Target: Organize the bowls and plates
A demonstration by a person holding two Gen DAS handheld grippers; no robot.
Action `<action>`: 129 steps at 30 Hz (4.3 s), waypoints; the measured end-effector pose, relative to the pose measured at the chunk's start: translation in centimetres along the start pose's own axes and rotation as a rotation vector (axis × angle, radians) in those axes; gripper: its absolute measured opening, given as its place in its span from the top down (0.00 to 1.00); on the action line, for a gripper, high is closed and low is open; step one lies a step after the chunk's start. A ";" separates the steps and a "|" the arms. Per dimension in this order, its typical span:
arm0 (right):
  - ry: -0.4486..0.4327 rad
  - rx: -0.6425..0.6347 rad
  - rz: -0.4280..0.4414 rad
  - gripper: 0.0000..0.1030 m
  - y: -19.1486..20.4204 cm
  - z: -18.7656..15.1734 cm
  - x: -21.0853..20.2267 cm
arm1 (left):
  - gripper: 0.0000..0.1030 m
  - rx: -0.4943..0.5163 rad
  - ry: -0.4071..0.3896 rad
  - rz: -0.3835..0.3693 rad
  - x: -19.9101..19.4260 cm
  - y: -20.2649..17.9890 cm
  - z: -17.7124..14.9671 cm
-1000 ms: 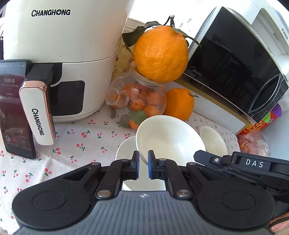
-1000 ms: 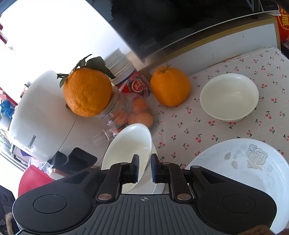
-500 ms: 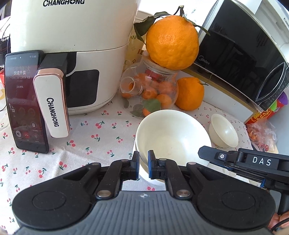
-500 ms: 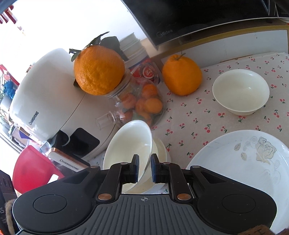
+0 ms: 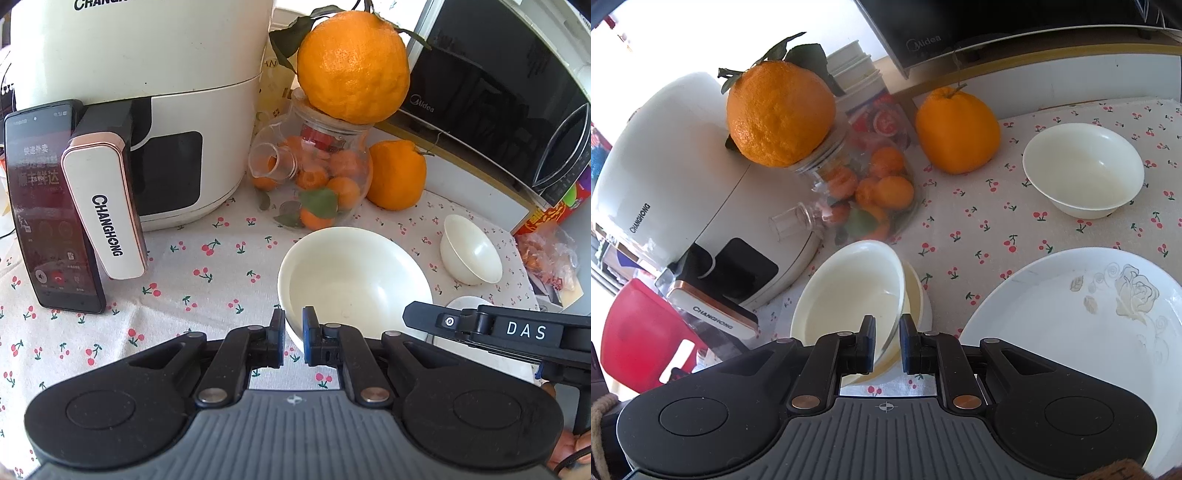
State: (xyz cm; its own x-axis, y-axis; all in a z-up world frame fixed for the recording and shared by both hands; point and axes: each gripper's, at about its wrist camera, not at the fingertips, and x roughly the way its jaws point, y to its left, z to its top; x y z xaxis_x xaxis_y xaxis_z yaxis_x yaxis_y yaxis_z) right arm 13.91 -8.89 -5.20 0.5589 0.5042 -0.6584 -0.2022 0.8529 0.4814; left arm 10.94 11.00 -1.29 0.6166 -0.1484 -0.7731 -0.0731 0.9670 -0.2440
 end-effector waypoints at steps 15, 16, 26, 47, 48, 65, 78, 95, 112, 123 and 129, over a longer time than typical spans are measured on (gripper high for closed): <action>0.006 0.009 -0.007 0.73 0.0 0.3 0.0 | 0.75 0.032 0.001 0.021 0.5 -0.3 0.0; 0.002 0.018 -0.007 0.70 -0.1 0.3 -0.1 | 0.72 0.032 0.001 0.020 0.4 -0.3 0.0; -0.026 0.056 -0.007 0.63 -1.0 0.9 -0.8 | 0.49 0.033 -0.033 0.022 0.0 -0.5 0.3; -0.157 0.128 -0.064 0.24 -5.8 3.1 -5.4 | 0.01 0.092 -0.070 0.029 -0.2 -5.0 0.9; -0.168 0.136 -0.070 0.22 -6.3 3.3 -5.8 | 0.01 0.096 -0.071 0.030 -0.1 -5.3 1.0; -0.285 0.336 -0.155 0.20 -14.4 5.7 -8.0 | 0.01 0.170 -0.055 -0.005 4.0 -11.9 3.5; -0.287 0.329 -0.249 0.20 -17.6 6.4 -4.9 | 0.06 0.220 -0.070 -0.093 10.0 -14.7 4.8; -0.240 0.299 -0.244 0.42 -17.5 6.7 -1.9 | 0.60 0.166 0.048 -0.273 13.8 -14.6 4.2; -0.216 0.257 -0.210 0.87 -16.7 6.6 -1.5 | 0.89 0.176 0.049 -0.298 13.7 -14.6 4.0; -0.230 0.244 -0.200 0.87 -16.0 6.7 -2.2 | 0.89 0.173 0.025 -0.292 12.5 -14.6 4.3; -0.249 0.227 -0.187 0.87 -14.9 6.7 -3.4 | 0.89 0.178 0.004 -0.287 10.7 -14.7 4.4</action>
State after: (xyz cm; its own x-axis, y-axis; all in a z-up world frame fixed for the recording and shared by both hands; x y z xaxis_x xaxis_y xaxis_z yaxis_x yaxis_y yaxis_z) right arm 20.41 -24.18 -6.29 0.7529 0.2704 -0.6000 0.0894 0.8612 0.5003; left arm 22.05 -3.91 -3.40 0.5894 -0.4206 -0.6897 0.2417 0.9065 -0.3463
